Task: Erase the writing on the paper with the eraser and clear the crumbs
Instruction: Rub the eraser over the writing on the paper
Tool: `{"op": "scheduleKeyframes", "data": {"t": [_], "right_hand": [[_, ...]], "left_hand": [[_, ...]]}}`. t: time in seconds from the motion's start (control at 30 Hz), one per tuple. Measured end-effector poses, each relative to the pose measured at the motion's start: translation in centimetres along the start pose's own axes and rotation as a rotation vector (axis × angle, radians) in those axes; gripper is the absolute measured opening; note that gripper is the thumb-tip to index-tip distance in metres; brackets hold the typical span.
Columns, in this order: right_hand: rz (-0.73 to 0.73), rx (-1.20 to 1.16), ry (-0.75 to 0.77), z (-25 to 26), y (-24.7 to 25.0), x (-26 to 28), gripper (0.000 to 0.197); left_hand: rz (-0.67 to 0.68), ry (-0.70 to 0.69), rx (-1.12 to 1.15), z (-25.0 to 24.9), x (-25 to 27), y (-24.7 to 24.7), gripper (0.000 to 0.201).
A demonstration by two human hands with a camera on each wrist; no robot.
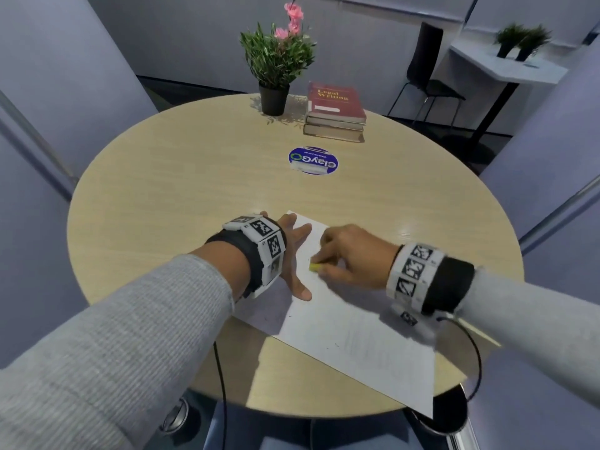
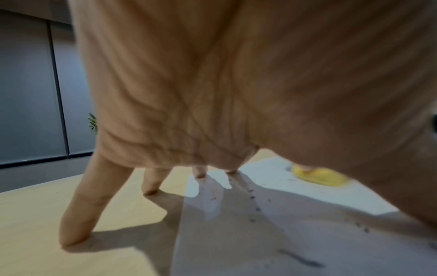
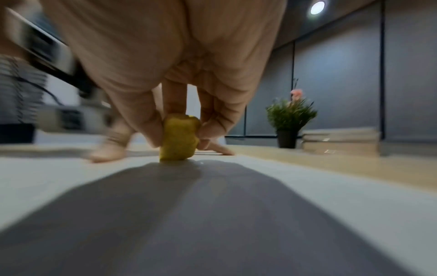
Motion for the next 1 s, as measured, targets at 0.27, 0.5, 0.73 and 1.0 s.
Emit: {"op": "scheduleKeyframes", "data": {"t": [0.27, 0.5, 0.73, 1.0], "right_hand": [[-0.023, 0.067, -0.170, -4.5, 0.9, -1.0, 0.023], [0.024, 0.000, -0.017, -0.4, 0.3, -0.4, 0.023], [-0.008, 0.029, -0.004, -0.1, 0.2, -0.8, 0.022], [-0.022, 0.078, -0.295, -7.5, 0.9, -2.1, 0.023]], "left_hand": [[-0.021, -0.003, -0.026, -0.3, 0.5, 0.4, 0.146], [-0.023, -0.003, -0.040, -0.7, 1.1, 0.6, 0.145], [-0.017, -0.001, -0.039, -1.6, 2.7, 1.0, 0.131], [-0.030, 0.000, -0.010, -1.1, 2.4, 0.9, 0.133]]}}
Point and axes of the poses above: each hand's wrist, its own x-axis away from the middle knuckle, its own y-axis out of the back of the hand, z = x × y, the point moved 10 cm from there along -x, towards the middle knuckle, and after that the axes turned 15 degrees about x, right-handed, at the moved point
